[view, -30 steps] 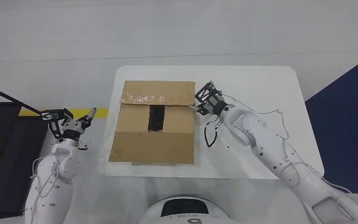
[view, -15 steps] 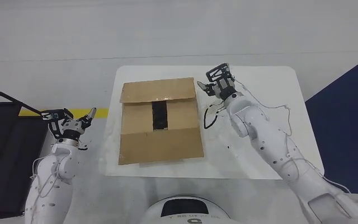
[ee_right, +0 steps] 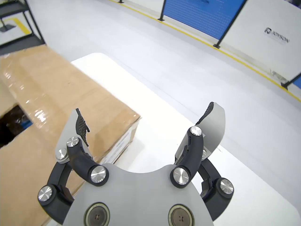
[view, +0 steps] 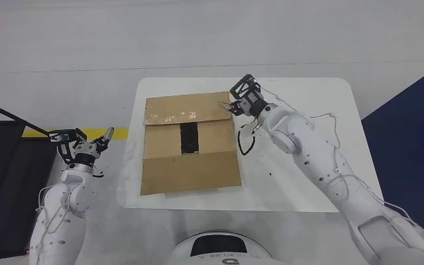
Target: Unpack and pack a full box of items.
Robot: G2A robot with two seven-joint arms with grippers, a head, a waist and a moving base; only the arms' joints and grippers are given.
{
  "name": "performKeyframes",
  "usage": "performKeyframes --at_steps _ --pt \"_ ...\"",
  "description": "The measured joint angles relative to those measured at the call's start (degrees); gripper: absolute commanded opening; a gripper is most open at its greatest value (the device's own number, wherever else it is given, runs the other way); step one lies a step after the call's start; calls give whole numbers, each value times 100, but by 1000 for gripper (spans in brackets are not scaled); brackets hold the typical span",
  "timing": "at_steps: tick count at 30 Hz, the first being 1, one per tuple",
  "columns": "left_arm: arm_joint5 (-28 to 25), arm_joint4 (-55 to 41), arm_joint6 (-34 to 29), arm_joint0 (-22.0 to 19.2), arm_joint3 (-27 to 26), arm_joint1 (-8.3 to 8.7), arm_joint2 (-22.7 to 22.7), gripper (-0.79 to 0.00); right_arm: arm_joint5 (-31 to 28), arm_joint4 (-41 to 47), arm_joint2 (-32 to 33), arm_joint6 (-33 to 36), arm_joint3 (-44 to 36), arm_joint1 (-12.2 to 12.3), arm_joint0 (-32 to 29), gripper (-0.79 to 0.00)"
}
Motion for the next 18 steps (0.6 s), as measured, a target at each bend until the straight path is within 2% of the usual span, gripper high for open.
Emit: performKeyframes --at_steps 8,13,16,18 --pt "0 0 0 0 0 0 0 0 -957 -156 108 537 -378 75 -251 0" --pt "0 0 0 0 0 0 0 0 -803 -382 -12 1128 -314 12 -133 0" --pt "0 0 0 0 0 0 0 0 -409 -619 -153 1538 -298 -72 4 0" --pt "0 0 0 0 0 0 0 0 62 -845 -252 1759 -336 -140 62 0"
